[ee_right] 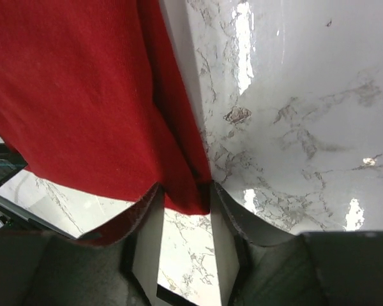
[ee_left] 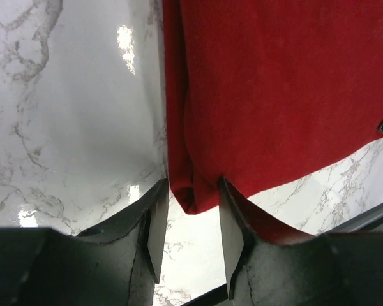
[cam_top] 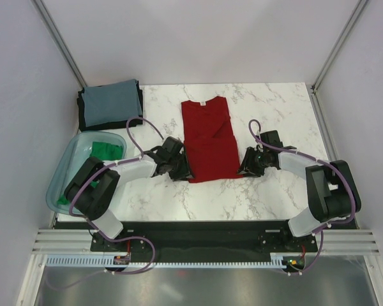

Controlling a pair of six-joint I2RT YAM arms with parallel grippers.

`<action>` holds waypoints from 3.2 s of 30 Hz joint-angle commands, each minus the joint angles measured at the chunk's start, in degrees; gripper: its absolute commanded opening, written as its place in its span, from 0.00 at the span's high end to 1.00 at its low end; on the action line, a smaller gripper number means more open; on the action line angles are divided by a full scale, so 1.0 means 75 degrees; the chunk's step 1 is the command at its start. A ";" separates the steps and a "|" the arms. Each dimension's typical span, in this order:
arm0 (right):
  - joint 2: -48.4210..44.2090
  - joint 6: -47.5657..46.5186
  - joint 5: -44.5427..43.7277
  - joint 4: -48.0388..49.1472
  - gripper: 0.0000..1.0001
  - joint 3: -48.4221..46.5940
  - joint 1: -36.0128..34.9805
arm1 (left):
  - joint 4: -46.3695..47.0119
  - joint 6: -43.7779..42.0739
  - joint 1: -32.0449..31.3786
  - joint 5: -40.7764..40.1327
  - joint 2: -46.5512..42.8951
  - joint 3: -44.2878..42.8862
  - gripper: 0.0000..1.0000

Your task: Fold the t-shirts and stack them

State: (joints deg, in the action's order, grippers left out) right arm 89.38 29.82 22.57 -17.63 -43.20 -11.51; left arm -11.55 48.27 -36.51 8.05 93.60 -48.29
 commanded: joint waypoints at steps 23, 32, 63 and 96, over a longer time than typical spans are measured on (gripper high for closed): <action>0.0481 -0.0203 0.0061 0.0253 1.00 0.0100 -0.0024 | 0.0486 0.0384 -0.0253 -0.0336 -0.0234 0.0392 0.98; -0.1064 -0.0215 0.0050 -0.0988 1.00 0.0135 -0.0024 | -0.0638 0.0758 -0.0498 -0.0325 -0.1791 0.0509 0.98; -0.2849 -0.0719 -0.0864 -0.4365 1.00 -0.3098 -0.0118 | -0.4073 0.0315 -0.0934 -0.1368 -0.4091 -0.1435 0.98; 0.4835 -0.0156 -0.1087 -0.4027 0.02 -1.0288 0.0116 | -0.5106 -0.2780 0.3205 0.1740 0.4318 -0.9068 0.51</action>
State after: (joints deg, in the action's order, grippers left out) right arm 136.09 28.51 14.90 -49.47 -125.25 -10.17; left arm -45.74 31.73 -10.61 19.86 133.88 -116.49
